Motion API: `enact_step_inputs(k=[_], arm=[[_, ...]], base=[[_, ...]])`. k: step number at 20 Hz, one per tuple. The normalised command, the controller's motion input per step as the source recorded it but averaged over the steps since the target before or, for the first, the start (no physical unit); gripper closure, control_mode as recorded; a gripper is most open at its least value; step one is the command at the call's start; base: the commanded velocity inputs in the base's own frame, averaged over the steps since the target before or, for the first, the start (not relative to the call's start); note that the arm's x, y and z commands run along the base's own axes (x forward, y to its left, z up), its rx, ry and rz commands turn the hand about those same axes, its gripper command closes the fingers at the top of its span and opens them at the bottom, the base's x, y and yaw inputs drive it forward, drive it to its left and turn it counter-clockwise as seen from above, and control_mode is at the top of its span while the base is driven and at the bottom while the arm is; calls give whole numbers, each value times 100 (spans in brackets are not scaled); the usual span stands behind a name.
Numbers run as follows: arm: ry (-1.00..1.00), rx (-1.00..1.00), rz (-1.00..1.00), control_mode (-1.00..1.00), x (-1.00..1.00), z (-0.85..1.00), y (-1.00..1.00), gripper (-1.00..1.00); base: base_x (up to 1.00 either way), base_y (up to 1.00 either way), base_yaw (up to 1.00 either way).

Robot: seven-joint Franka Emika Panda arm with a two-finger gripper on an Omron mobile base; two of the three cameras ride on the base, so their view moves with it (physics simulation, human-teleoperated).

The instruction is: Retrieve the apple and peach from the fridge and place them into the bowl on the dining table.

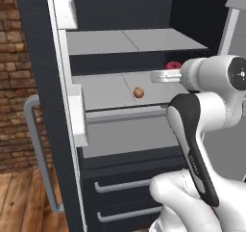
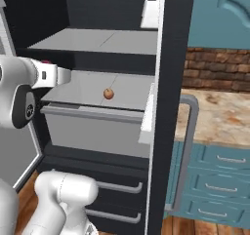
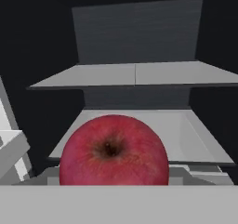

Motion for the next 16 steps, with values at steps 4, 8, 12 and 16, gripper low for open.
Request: enact_step_inputs(k=[4,8,12,16], arm=[[0,0,0,100,0,0,0,100],[0,0,0,100,0,0,0,100],[0,0,0,100,0,0,0,100],[0,0,0,100,0,0,0,100]], base=[[-91,-13,14],[-79,-11,25],[-74,-13,40],[-74,-6,47]])
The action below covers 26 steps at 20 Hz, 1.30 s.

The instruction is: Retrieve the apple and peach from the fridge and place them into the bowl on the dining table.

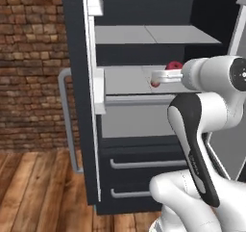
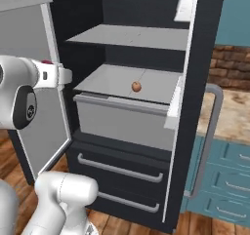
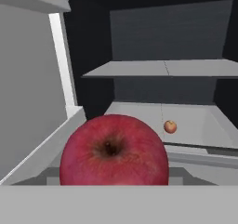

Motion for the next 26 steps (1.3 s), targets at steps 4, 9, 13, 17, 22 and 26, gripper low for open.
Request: enact_step_inputs(k=[4,9,13,17,22,26], arm=[[0,0,0,100,0,0,0,100],[0,0,0,100,0,0,0,100],[0,0,0,100,0,0,0,100],[0,0,0,100,0,0,0,100],[0,0,0,100,0,0,0,100],[0,0,0,100,0,0,0,100]], base=[[-78,-2,62],[-69,-11,77],[-53,-1,86],[-32,0,94],[-37,0,91],[-39,1,89]])
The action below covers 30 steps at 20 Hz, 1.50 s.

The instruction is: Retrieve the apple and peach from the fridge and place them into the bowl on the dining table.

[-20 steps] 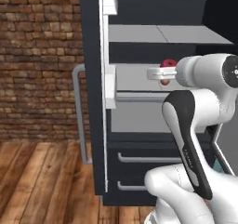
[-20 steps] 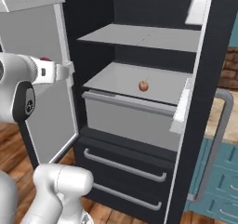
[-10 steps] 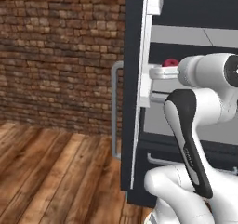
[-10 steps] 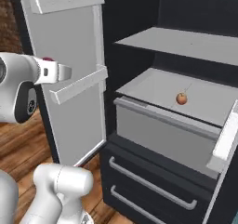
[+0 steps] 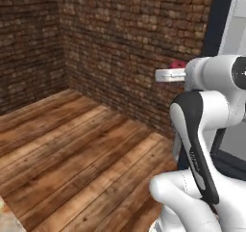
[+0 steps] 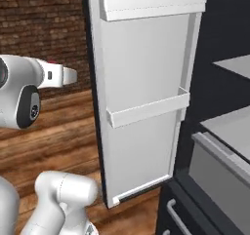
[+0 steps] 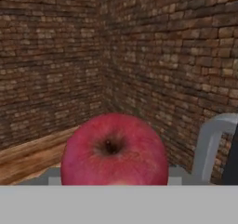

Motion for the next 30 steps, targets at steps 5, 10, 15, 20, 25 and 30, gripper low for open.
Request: enact_step_inputs(k=[5,10,15,20,25,30], arm=[[0,0,0,100,0,0,0,100],[0,0,0,100,0,0,0,100],[0,0,0,100,0,0,0,100],[0,0,0,100,0,0,0,100],[0,0,0,100,0,0,0,100],[0,0,0,100,0,0,0,100]], base=[[-34,16,87],[-5,18,82],[77,2,46],[100,-29,4],[100,-56,-8],[100,-53,-23]])
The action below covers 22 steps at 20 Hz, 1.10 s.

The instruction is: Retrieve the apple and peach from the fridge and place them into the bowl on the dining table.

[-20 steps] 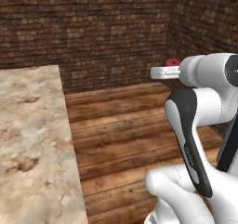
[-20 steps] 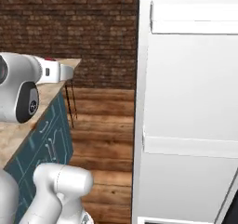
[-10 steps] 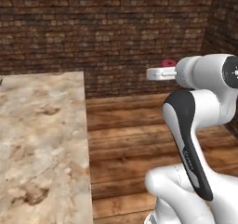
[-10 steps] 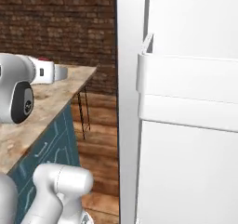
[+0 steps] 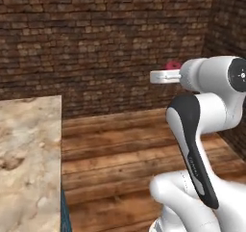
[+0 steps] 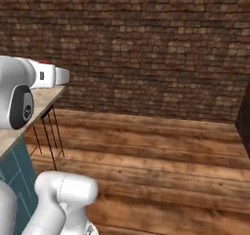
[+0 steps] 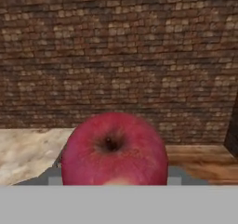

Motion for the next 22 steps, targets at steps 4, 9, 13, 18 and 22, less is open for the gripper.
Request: enact_step_inputs(k=[4,9,13,18,22], arm=[[0,0,0,100,0,0,0,100],[0,0,0,100,0,0,0,100],[0,0,0,100,0,0,0,100],[0,0,0,100,0,0,0,100],[0,0,0,100,0,0,0,100]], base=[[100,-35,1],[100,-27,64],[100,-16,80],[93,-52,69],[74,-88,56]])
